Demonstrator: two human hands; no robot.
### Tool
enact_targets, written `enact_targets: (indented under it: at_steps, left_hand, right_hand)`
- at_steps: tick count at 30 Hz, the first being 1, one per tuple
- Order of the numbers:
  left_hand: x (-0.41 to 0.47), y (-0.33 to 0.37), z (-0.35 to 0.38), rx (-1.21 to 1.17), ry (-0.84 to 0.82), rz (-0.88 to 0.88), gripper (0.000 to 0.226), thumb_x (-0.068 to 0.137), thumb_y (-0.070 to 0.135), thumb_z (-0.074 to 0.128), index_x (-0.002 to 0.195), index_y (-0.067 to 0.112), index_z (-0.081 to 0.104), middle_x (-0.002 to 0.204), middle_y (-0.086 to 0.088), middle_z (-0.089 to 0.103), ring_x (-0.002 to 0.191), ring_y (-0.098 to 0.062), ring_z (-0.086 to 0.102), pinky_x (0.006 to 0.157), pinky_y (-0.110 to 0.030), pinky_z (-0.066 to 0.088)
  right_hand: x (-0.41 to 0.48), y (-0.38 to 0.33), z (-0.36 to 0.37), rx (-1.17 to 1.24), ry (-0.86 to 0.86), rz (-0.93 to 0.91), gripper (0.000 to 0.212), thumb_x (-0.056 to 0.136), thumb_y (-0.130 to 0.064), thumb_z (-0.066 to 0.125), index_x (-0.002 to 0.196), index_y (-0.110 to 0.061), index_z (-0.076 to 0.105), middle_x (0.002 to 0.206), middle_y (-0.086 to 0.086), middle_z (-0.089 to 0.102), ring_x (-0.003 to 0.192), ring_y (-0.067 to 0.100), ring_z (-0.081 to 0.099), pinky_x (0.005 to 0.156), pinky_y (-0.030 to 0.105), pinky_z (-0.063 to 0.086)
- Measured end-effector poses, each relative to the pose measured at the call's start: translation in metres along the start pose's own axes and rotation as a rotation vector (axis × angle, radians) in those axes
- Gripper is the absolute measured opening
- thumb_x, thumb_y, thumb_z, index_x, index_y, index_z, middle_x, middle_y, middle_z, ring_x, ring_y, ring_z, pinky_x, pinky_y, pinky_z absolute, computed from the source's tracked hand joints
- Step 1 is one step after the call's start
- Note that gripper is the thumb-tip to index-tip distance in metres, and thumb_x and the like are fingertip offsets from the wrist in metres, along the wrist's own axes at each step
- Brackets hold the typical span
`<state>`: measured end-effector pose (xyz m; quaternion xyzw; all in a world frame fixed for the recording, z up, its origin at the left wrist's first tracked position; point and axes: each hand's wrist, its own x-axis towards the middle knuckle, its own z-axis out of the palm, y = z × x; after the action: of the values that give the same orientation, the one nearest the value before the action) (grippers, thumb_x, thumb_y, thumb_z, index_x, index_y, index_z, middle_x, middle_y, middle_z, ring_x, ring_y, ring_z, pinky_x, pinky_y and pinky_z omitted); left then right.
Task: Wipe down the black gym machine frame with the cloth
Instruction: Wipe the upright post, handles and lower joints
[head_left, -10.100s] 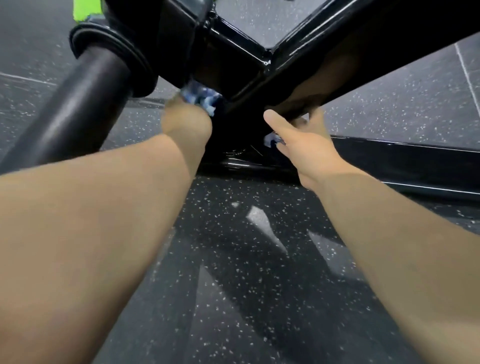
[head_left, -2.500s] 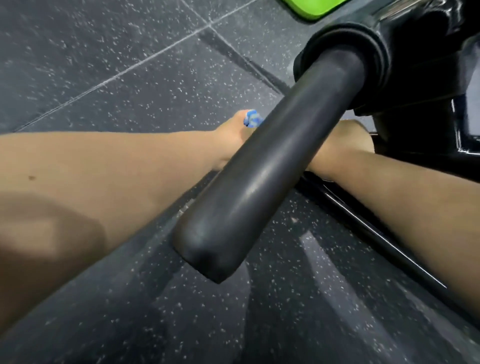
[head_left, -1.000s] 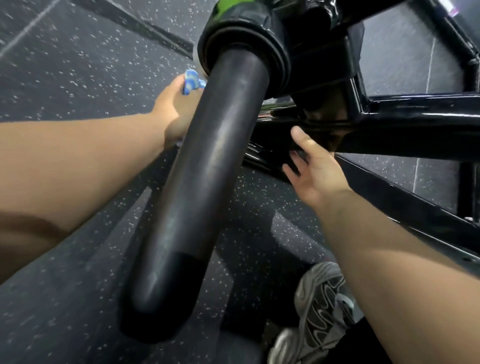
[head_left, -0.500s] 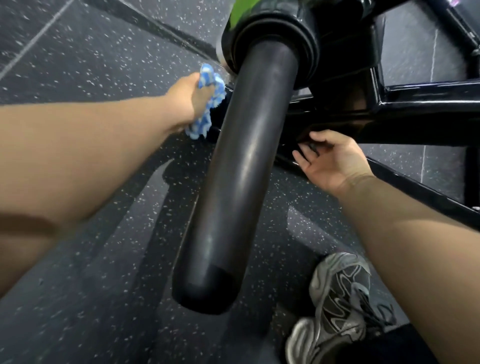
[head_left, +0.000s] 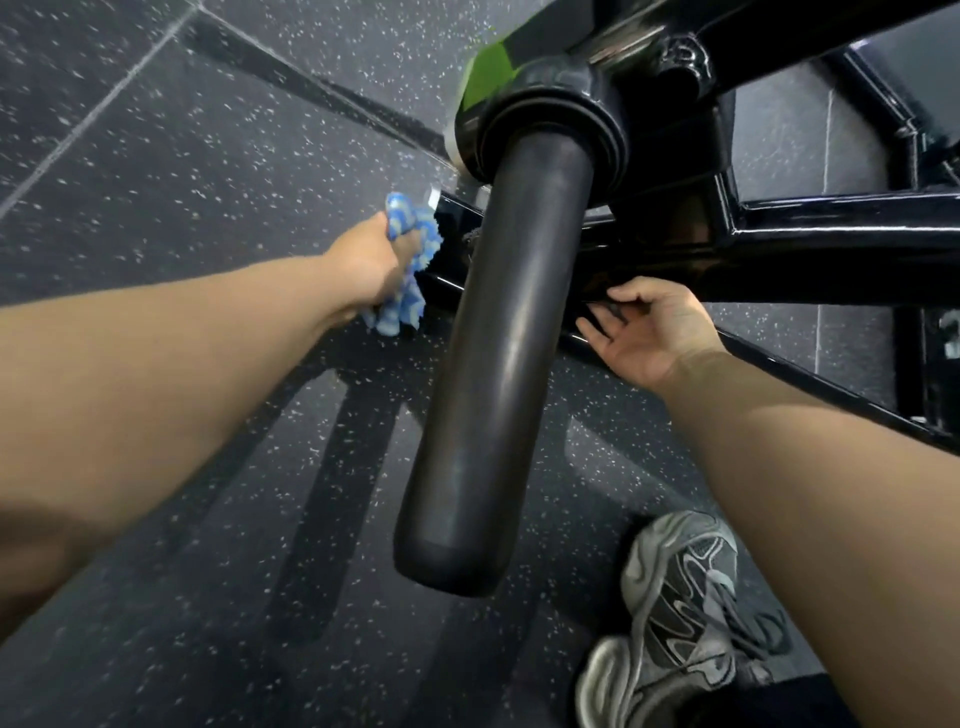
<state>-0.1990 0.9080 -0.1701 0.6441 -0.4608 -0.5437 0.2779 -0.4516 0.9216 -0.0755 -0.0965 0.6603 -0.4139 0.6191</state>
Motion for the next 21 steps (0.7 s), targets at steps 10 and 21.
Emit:
enact_targets:
  at_steps: [10,21]
  left_hand:
    - [0.047,0.025,-0.002,-0.117,-0.003,-0.045,0.027,0.094,0.028,0.036,0.086,0.01,0.055,0.067,-0.006,0.043,0.045,-0.021,0.04,0.034,-0.018,0.033]
    - [0.007,0.029,-0.002,0.025,-0.041,0.012,0.021,0.094,0.022,0.034,0.075,0.019,0.042,0.059,-0.016,0.05,0.031,-0.022,0.048,0.038,-0.021,0.034]
  right_hand:
    - [0.006,0.0,0.005,0.036,-0.006,0.008,0.033,0.06,0.01,0.046,0.087,-0.006,0.054,0.117,0.01,0.061,0.129,0.027,0.048,0.108,0.05,0.038]
    - [0.008,0.003,0.012,0.034,0.046,-0.006,0.034,0.078,0.01,0.047,0.053,-0.012,0.055,0.096,0.005,0.061,0.112,0.025,0.055,0.096,0.042,0.046]
